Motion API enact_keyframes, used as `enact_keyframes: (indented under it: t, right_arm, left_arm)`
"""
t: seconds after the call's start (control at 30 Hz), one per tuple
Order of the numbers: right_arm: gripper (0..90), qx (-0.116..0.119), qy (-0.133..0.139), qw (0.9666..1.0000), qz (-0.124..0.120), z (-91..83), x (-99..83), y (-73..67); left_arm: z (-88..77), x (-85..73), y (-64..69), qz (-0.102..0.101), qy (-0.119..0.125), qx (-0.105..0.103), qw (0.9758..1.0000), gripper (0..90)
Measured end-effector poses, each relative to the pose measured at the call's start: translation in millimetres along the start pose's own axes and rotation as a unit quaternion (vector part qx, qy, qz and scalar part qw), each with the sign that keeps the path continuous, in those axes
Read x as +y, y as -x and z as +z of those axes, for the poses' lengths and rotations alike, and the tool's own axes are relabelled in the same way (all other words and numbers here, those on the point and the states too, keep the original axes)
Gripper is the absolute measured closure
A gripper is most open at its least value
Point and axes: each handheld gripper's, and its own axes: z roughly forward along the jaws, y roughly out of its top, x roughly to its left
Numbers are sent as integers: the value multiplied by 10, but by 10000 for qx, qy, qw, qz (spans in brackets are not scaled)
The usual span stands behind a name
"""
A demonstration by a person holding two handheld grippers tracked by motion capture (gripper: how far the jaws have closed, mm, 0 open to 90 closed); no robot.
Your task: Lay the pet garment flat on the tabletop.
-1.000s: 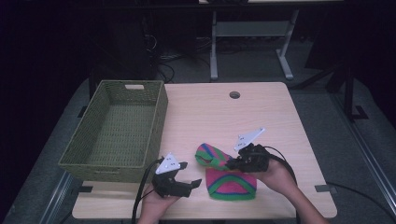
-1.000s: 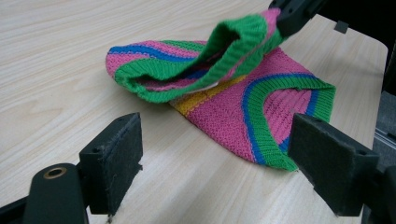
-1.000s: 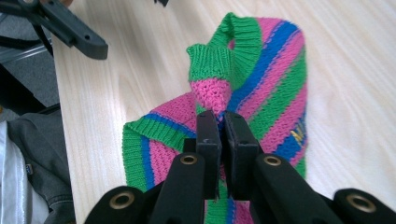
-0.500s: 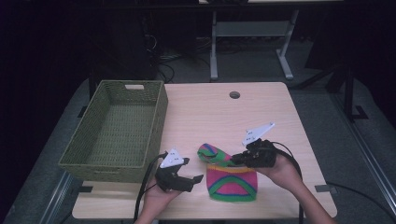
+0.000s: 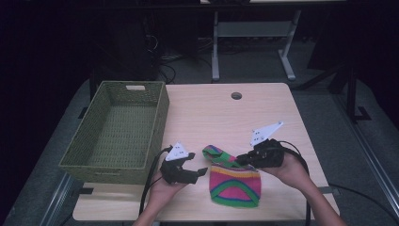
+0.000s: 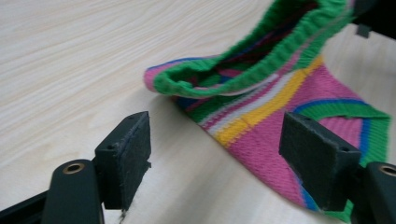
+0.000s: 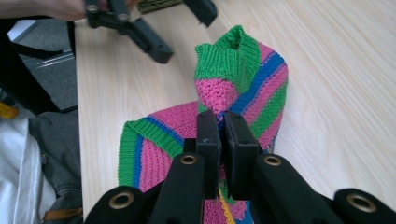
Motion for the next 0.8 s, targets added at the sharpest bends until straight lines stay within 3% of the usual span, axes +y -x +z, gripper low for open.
enact_keyframes:
  t: [0.1, 0.3, 0.43, 0.67, 0.8]
  right_arm:
    - [852, 42, 1, 10000, -73, -7, -15, 12]
    - [851, 99, -17, 9999, -111, -18, -30, 30]
    - [851, 144, -51, 9998, -147, -14, -46, 43]
    - [850, 248, -89, 9994, -217, -41, -68, 56]
    - [850, 334, -128, 9990, -284, -92, -98, 84]
  left_arm:
    - [85, 3, -44, 142, -95, 90, 9998, 265]
    - [185, -17, -67, 227, -227, -159, 9994, 266]
    - [223, 34, -44, 451, -306, -14, 9985, 290]
    - [272, 77, -66, 533, -266, -66, 9982, 264]
    - [294, 111, -69, 626, -214, -236, 9975, 247]
